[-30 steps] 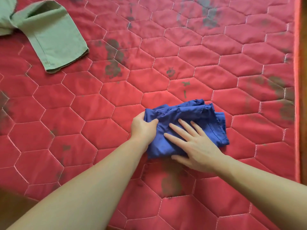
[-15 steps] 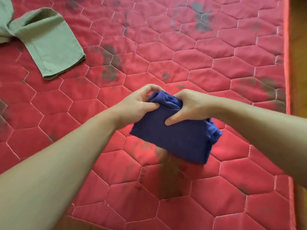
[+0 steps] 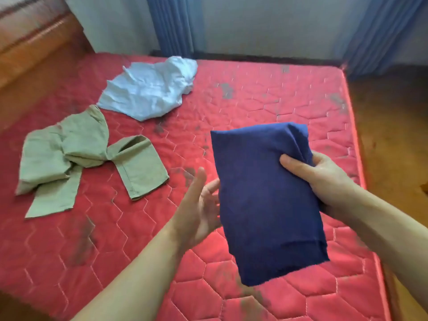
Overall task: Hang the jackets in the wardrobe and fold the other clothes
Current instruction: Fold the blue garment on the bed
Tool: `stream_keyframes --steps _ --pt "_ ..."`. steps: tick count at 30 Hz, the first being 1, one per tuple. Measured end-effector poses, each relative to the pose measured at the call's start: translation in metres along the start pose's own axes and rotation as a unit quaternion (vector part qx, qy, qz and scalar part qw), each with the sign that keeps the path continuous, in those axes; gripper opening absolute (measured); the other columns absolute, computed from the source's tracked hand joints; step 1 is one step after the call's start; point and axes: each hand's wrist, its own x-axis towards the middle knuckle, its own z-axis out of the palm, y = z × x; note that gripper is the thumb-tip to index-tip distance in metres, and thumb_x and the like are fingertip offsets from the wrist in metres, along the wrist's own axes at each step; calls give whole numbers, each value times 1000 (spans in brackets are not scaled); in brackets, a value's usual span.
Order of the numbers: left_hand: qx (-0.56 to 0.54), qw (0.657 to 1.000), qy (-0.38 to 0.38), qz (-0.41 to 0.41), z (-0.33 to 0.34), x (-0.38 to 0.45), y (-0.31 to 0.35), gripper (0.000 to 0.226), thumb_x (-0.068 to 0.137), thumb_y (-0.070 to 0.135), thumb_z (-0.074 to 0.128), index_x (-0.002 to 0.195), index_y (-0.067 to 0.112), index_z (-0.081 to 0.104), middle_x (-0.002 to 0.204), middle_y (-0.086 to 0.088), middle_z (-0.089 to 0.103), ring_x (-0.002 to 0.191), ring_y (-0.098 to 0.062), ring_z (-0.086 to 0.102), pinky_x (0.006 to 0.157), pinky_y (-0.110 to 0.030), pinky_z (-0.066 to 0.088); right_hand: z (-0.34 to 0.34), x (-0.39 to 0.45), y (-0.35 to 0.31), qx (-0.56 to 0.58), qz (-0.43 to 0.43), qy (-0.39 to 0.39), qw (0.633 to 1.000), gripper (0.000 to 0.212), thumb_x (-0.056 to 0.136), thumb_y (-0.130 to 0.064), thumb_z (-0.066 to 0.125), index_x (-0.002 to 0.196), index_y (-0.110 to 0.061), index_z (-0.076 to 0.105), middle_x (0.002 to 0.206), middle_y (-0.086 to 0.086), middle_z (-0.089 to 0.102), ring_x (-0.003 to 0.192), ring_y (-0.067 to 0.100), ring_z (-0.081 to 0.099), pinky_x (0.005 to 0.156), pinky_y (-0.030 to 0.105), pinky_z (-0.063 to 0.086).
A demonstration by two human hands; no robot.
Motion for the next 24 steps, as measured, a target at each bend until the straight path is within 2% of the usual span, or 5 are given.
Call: stream_keyframes --steps 3,6,12,19,24 --pt "48 998 -5 27 45 -30 42 43 78 33 70 117 14 69 120 -8 69 110 -23 66 88 -34 54 24 1 -47 -41 -3 11 999 12 90 -20 65 100 -15 70 93 2 76 84 13 72 67 26 56" --pt "69 996 13 55 64 -59 66 43 80 12 69 122 9 62 118 -13 70 110 -30 66 89 -38 56 44 1 -78 -86 9 19 996 13 93 -21 63 101 -13 70 98 8 75 83 17 71 76 35 57" --pt "53 991 69 105 64 -112 92 45 77 2 72 121 5 63 121 -19 67 114 -36 63 99 -49 50 87 -17 -134 -90 -12 -14 996 21 90 -33 66 102 -16 70 97 6 76 96 25 71 88 47 56" --pt "110 936 222 251 71 -188 150 42 72 0 75 111 12 68 109 -9 74 103 -28 69 92 -46 55 136 -51 -173 -45 -34 -194 979 64 64 -38 88 117 -24 56 102 -3 74 100 19 69 74 28 55" --pt "85 893 339 282 74 -275 136 36 79 -8 72 108 13 66 105 -9 75 100 -26 70 88 -40 57 196 -91 -177 -54 -64 -285 955 50 76 -11 81 120 -19 58 105 2 74 98 17 71 73 27 56"
